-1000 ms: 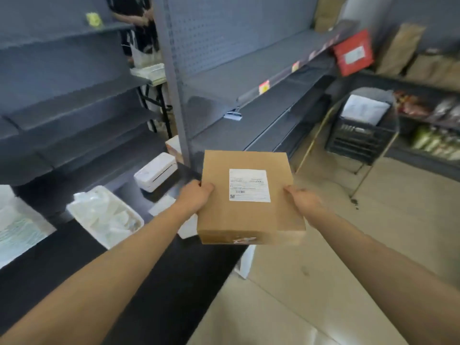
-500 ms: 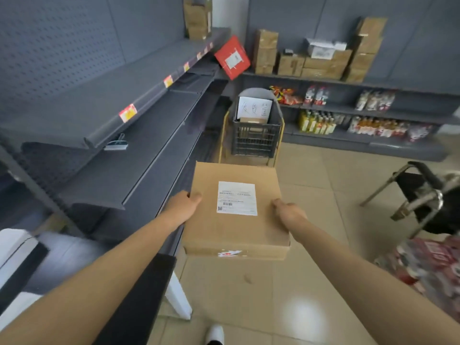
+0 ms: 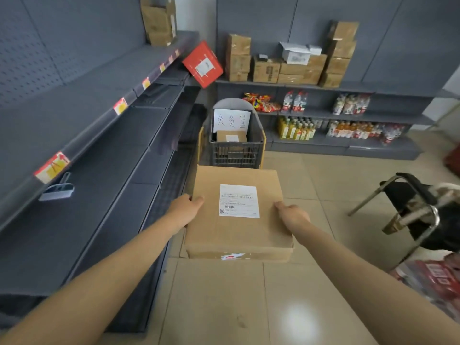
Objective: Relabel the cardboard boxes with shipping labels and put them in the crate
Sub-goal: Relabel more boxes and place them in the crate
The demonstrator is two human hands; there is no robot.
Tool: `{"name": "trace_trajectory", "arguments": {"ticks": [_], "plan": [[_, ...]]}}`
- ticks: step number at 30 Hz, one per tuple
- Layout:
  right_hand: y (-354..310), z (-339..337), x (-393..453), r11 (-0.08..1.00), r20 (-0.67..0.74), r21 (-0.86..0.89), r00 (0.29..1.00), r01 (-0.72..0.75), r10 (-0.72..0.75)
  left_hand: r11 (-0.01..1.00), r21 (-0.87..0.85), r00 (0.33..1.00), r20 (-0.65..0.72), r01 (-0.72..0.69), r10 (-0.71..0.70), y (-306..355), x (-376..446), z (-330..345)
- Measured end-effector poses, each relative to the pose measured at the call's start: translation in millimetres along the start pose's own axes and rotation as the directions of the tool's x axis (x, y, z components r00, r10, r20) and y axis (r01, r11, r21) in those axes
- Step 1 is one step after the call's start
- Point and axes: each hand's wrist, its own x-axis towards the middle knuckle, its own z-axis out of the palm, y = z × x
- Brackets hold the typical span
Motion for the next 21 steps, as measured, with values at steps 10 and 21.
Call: {"name": "trace_trajectory", "arguments": {"ticks": [10,21], "plan": [[-67,-12,173,0.999,0.031,-0.019,0.999,-0.026,0.026,0.999,-0.013,0.999,0.006,0.043,-0.043,79,159,29],[-156,3,327,1.000,0.103,-0.021,0.995,0.015,-0.013,0.996,-0.001,0.996,-0.011,0.092,-0.092,129,311,18]]}}
